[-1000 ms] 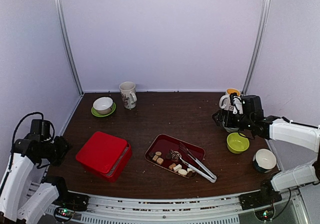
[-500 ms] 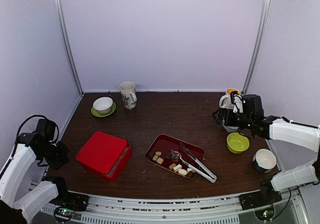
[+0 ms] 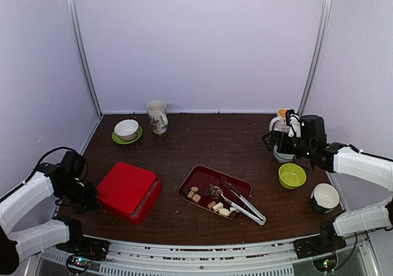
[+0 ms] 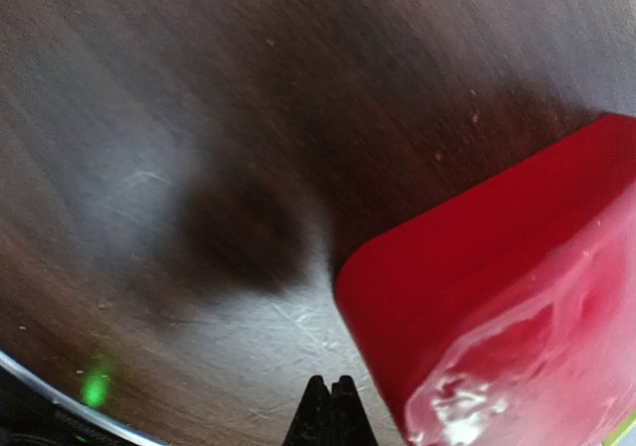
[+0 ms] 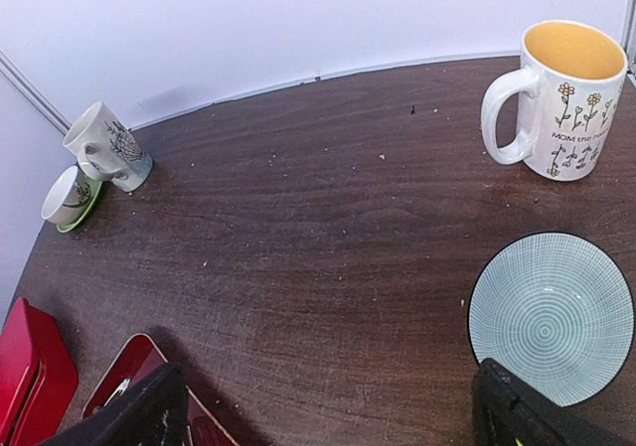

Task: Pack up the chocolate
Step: Move the packing box to the center of the board.

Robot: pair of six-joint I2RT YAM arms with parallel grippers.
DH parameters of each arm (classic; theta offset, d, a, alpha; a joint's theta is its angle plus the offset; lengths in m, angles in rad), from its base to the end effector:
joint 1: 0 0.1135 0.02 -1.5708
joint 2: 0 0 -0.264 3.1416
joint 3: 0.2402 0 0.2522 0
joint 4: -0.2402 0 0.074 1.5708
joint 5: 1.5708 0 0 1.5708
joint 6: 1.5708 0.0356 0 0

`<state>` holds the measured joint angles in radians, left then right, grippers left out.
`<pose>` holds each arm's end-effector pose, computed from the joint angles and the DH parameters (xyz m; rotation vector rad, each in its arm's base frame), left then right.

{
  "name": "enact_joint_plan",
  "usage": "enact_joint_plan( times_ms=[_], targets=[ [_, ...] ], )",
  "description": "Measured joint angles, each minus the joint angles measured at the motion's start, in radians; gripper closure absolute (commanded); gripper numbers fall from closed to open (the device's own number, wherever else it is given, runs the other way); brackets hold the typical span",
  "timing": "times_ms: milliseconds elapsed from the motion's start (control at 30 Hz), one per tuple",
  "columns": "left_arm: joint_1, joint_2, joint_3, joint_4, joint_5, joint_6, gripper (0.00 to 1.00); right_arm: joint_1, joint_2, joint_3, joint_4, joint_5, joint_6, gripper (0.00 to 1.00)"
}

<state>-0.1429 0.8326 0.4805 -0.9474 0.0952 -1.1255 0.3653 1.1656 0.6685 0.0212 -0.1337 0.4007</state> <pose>0.1206 -0.0208 0.1752 -1.3788 2.6178 -0.3528 0.2383 0.0962 0.2420 -0.0484 2.0979 0.6078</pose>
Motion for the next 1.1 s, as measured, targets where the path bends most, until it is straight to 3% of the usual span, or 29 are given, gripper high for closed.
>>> enact_joint_plan(
  times_ms=[367, 1100],
  targets=[
    [-0.096, -0.072, -0.087, 0.119, 0.046, -0.174, 1.00, 0.000, 0.000, 0.000, 0.002, 0.000, 0.000, 0.00],
    [-0.399, 0.153, -0.074, 0.422, 0.006, -0.369, 1.00, 0.004, -0.026, 0.000, 0.001, 0.000, 0.000, 0.00]
  ],
)
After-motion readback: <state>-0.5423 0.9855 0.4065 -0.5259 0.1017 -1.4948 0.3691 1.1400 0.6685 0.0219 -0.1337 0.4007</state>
